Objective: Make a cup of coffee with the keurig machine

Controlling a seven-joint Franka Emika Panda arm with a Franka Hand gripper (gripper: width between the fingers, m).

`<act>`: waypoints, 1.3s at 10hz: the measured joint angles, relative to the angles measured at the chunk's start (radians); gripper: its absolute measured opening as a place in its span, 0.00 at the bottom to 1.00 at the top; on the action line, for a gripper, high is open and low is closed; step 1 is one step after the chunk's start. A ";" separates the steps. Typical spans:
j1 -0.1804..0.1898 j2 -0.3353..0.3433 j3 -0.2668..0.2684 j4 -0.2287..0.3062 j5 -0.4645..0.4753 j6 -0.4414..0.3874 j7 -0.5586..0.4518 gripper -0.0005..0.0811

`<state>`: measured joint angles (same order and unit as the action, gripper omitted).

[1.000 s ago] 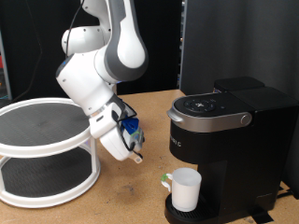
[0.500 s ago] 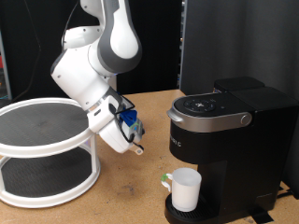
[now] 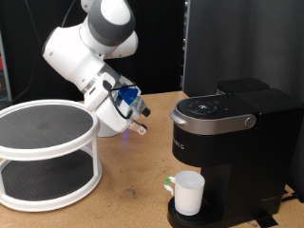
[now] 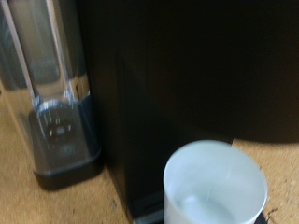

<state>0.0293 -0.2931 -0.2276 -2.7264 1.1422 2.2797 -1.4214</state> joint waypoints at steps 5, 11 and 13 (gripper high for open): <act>-0.031 -0.123 0.000 0.016 -0.078 -0.077 0.159 0.99; -0.031 -0.179 -0.003 0.044 -0.081 -0.137 0.212 0.99; -0.031 -0.207 0.003 0.046 -0.103 -0.146 0.247 0.99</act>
<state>-0.0018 -0.5001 -0.2247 -2.6804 1.0388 2.1339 -1.1745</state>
